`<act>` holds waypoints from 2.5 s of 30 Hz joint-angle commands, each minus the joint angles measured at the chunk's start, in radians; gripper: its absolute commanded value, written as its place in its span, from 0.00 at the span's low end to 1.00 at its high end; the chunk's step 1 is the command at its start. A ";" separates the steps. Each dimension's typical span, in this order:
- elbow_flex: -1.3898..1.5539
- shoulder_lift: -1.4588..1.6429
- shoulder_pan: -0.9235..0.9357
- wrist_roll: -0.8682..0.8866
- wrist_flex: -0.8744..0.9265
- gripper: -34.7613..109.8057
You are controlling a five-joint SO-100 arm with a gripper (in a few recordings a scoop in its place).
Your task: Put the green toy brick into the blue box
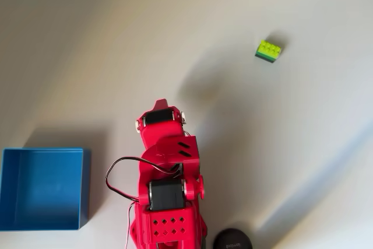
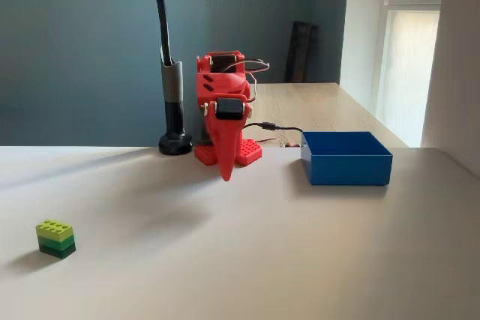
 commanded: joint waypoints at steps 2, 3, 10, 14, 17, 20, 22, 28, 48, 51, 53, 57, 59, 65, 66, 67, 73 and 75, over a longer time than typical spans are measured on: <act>-0.008 0.025 -0.011 -0.006 0.015 0.24; -0.008 0.025 -0.011 -0.006 0.015 0.24; -0.008 0.025 -0.011 -0.006 0.015 0.24; -0.008 0.025 -0.011 -0.006 0.015 0.24; -0.008 0.025 -0.011 -0.006 0.015 0.24; -0.008 0.025 -0.011 -0.006 0.015 0.24; -0.008 0.025 -0.011 -0.006 0.015 0.24; -0.008 0.026 -0.006 -0.006 0.015 0.24; -0.009 0.025 -0.003 0.000 0.015 0.24; -0.015 0.023 -0.003 -0.003 0.003 0.24; -0.028 0.023 -0.006 -0.005 0.002 0.24; -0.057 0.020 -0.008 -0.008 0.003 0.24; -0.083 0.018 -0.008 -0.006 0.003 0.24; -0.176 0.000 -0.018 -0.012 0.005 0.24; -0.193 -0.020 -0.018 -0.015 0.005 0.24; -0.212 -0.044 -0.017 -0.017 0.005 0.24; -0.371 -0.242 -0.015 0.026 0.034 0.24; -0.446 -0.316 -0.012 0.052 0.063 0.24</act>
